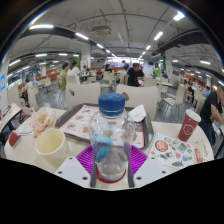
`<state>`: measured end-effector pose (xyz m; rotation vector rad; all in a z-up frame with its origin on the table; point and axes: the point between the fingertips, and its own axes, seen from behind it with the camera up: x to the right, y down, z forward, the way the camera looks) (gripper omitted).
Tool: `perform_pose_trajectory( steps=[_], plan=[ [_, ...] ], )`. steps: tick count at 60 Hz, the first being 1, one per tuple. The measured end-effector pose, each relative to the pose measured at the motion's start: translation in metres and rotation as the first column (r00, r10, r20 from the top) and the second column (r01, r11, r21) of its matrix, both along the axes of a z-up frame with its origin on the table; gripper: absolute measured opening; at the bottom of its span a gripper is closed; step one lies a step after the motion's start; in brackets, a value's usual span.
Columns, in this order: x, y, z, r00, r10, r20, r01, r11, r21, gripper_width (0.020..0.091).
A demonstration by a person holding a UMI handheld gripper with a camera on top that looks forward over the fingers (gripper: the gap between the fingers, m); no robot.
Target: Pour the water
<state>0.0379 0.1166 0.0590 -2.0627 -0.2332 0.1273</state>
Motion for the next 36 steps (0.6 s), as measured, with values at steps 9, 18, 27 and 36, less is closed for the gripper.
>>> perform_pose_trajectory(
  steps=[9, 18, 27, 36],
  plan=[
    [0.002, -0.004, 0.001, 1.000, -0.008, -0.014, 0.008, 1.000, 0.007, 0.0517],
    [0.000, -0.013, -0.003, 1.000, 0.009, 0.002, -0.009, 0.998, -0.069, 0.0785],
    [0.007, -0.048, 0.012, 0.999, -0.036, 0.021, 0.038, 0.991, -0.126, 0.0857],
    [0.011, -0.114, 0.039, 0.991, -0.111, 0.068, 0.122, 0.974, -0.193, 0.0848]
  ],
)
